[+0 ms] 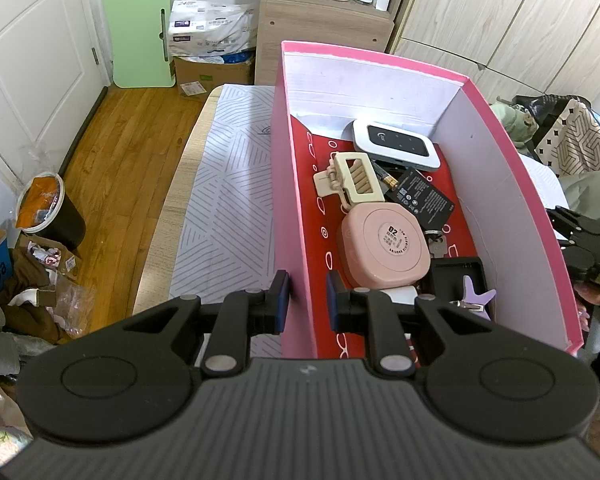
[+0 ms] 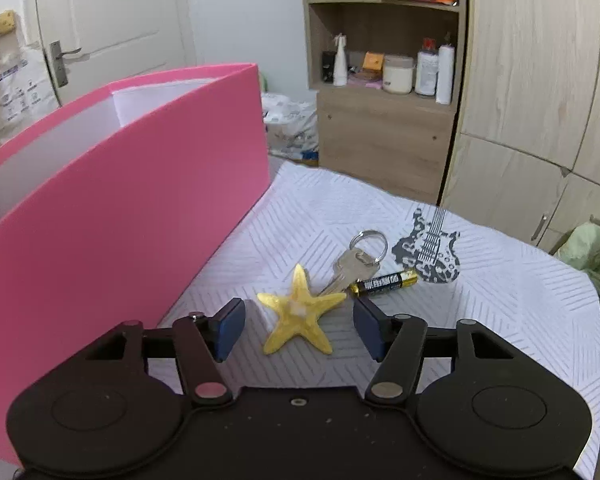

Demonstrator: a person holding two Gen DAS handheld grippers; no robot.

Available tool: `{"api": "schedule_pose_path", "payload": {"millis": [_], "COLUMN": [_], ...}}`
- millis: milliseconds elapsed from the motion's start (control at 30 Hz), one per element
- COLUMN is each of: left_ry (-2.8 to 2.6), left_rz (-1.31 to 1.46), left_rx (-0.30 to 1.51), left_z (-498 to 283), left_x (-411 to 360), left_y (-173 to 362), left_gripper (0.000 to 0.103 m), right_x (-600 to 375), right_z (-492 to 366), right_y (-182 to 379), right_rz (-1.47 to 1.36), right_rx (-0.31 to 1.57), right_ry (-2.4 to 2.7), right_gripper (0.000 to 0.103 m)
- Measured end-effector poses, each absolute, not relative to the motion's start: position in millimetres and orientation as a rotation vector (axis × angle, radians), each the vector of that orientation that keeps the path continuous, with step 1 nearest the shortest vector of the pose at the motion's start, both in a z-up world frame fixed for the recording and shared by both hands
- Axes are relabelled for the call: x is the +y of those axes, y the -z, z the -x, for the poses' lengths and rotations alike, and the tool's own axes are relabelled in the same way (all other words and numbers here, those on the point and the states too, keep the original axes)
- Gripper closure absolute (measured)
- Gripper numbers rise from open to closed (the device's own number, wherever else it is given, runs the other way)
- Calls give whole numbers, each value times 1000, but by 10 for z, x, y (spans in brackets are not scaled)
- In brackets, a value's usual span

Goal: Organize rigid objects
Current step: 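Move the right gripper back and grasp the yellow starfish, then carry the yellow starfish into the pink box and release it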

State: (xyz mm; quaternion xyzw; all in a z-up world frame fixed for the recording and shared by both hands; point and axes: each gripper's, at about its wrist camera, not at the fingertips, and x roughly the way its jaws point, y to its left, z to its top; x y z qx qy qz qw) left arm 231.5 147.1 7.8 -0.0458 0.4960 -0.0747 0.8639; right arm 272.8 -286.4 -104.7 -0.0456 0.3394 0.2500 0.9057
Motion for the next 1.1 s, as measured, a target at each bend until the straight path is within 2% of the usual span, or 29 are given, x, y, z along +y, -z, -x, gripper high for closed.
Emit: {"api": "schedule_pose_path", "payload": {"millis": [333, 433, 600, 700, 1000, 1100], "left_ry": [166, 167, 169, 171, 175, 176], "left_rz": [107, 107, 107, 113, 119, 117], "left_rx": [1038, 1037, 1033, 1030, 1025, 1024], "left_z": [-2313, -2316, -2317, -2311, -2300, -2300], "left_x": [1489, 1493, 1493, 1496, 1510, 1510], "left_y": [-81, -82, -83, -81, -77, -77], "left_gripper": [86, 86, 86, 86, 86, 86], "right_x": [-2836, -2843, -2907, -2967, -2986, -2997], "right_z": [-2649, -2594, -2542, -2496, -2410, -2428], "right_y": [1104, 1089, 1076, 1039, 1013, 1046], "right_rz": [82, 81, 35, -4, 20, 7], "right_rx": [634, 628, 639, 630, 640, 660], "right_ry": [-483, -487, -483, -481, -475, -474], "right_gripper": [37, 57, 58, 65, 64, 56]}}
